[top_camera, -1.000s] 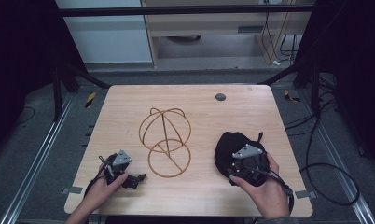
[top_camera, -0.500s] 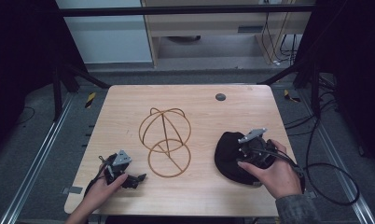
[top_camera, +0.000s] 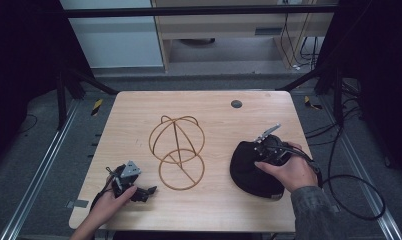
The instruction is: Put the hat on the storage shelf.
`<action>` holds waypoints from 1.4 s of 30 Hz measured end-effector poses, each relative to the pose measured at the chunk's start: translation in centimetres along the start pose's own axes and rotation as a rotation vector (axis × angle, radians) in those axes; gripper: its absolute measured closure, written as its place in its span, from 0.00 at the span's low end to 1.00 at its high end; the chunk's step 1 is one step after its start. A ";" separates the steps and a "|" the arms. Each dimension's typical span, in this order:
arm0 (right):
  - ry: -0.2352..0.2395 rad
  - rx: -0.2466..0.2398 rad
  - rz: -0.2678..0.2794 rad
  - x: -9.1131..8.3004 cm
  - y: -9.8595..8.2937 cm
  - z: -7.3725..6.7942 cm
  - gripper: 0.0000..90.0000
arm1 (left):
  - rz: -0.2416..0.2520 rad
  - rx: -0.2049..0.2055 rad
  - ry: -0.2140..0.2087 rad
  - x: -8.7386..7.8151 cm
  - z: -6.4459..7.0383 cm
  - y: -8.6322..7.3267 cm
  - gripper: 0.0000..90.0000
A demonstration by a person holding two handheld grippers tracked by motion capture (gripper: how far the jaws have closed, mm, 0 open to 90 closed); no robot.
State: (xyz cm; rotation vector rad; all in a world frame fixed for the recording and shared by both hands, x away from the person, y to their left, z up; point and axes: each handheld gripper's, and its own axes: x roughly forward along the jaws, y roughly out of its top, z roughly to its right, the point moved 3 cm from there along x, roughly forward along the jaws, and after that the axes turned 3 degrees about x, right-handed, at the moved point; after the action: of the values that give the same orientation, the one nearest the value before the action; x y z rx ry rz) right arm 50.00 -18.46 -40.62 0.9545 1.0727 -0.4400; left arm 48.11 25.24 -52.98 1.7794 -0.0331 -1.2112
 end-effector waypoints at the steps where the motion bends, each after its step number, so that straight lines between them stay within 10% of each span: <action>1: 0.000 0.000 0.000 0.0 0.0 0.0 0.41 | 0.000 0.000 0.000 0.0 0.0 0.0 0.00; 16: 0.073 0.005 -0.029 1.2 0.3 1.2 0.84 | 0.001 0.000 -0.001 0.0 0.0 0.0 0.00; 42: 0.118 0.052 0.234 -7.2 2.6 1.6 0.85 | 0.003 0.000 0.000 0.0 0.0 0.0 0.00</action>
State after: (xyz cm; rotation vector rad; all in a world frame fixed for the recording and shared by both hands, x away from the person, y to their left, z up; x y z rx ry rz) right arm 49.48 -19.33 -32.88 1.1493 1.0443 -0.2218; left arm 48.13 25.23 -52.99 1.7791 -0.0363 -1.2087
